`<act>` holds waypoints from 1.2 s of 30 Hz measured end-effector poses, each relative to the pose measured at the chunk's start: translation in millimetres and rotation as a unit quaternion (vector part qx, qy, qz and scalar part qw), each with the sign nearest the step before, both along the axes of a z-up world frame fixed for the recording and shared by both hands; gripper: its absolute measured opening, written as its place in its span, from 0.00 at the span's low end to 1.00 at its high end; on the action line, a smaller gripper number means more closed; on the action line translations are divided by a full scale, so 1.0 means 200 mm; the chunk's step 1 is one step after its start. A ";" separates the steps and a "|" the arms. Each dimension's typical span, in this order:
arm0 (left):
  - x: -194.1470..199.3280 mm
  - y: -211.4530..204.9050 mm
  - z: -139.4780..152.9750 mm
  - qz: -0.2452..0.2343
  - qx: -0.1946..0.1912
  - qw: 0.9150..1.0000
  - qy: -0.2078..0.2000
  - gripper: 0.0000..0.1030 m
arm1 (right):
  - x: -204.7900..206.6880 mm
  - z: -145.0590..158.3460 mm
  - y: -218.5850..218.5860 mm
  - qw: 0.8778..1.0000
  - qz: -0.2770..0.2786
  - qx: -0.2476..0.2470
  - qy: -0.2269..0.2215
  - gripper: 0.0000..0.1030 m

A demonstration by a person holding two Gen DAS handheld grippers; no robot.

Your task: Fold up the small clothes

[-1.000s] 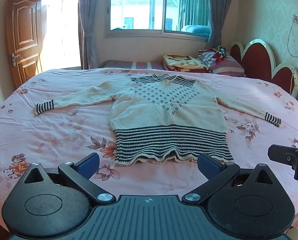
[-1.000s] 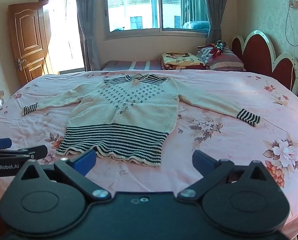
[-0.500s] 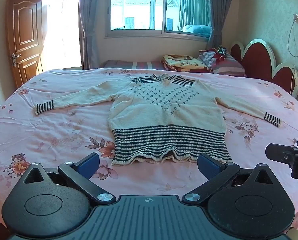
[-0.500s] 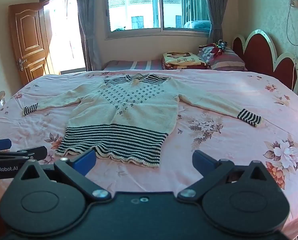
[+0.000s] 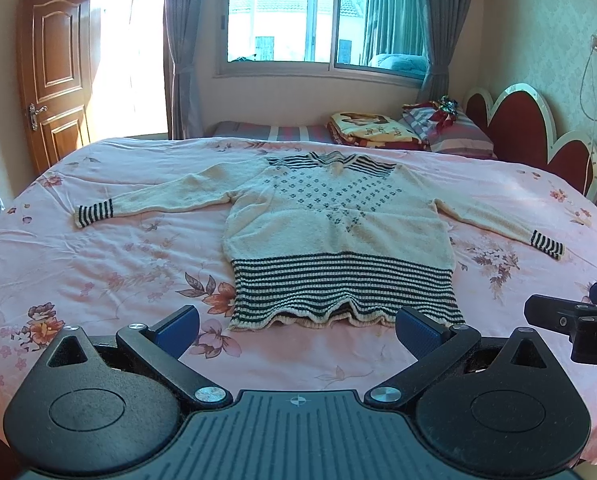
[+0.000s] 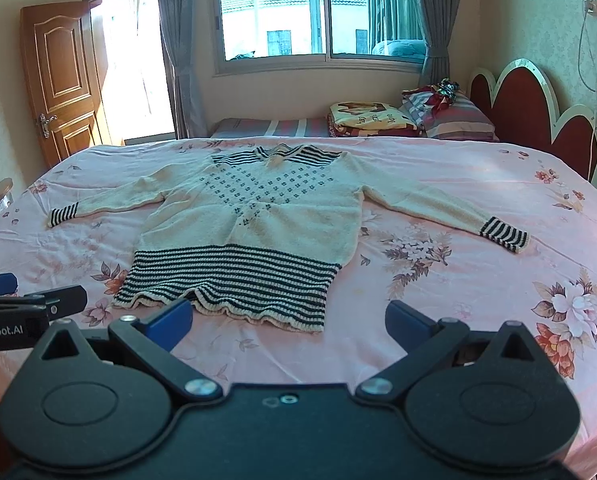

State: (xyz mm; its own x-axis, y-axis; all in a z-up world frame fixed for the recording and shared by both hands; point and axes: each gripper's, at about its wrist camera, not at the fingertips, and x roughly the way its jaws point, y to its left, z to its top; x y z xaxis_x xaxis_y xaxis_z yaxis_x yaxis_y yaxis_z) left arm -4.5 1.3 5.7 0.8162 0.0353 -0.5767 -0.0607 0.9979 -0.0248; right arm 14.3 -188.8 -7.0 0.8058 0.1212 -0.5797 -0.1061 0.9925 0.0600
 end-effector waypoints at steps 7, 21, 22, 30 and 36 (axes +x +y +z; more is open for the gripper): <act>0.01 0.00 0.00 0.002 0.001 1.000 0.001 1.00 | 0.00 0.00 0.01 1.000 -0.002 -0.002 0.001 0.99; 0.02 0.00 -0.03 0.007 0.000 1.000 0.004 1.00 | 0.02 -0.01 0.00 1.000 0.000 0.000 0.003 0.99; 0.01 0.00 -0.03 0.008 0.000 1.000 0.004 1.00 | 0.02 -0.02 0.00 1.000 0.000 -0.001 0.003 0.99; 0.01 0.00 -0.04 0.009 0.000 1.000 0.003 1.00 | 0.02 -0.02 0.00 1.000 0.001 -0.001 0.004 0.99; 0.01 -0.01 -0.04 0.007 0.002 1.000 0.004 1.00 | 0.01 -0.02 -0.01 1.000 -0.002 -0.001 0.005 0.99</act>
State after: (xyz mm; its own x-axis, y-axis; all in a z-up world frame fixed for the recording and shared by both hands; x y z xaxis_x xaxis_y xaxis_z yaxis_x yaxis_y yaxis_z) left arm -3.1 -0.3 -1.5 0.8108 0.0486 -0.5833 -0.0747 0.9970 -0.0207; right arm 17.1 -189.9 -10.9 0.8006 0.1168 -0.5877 -0.1023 0.9931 0.0581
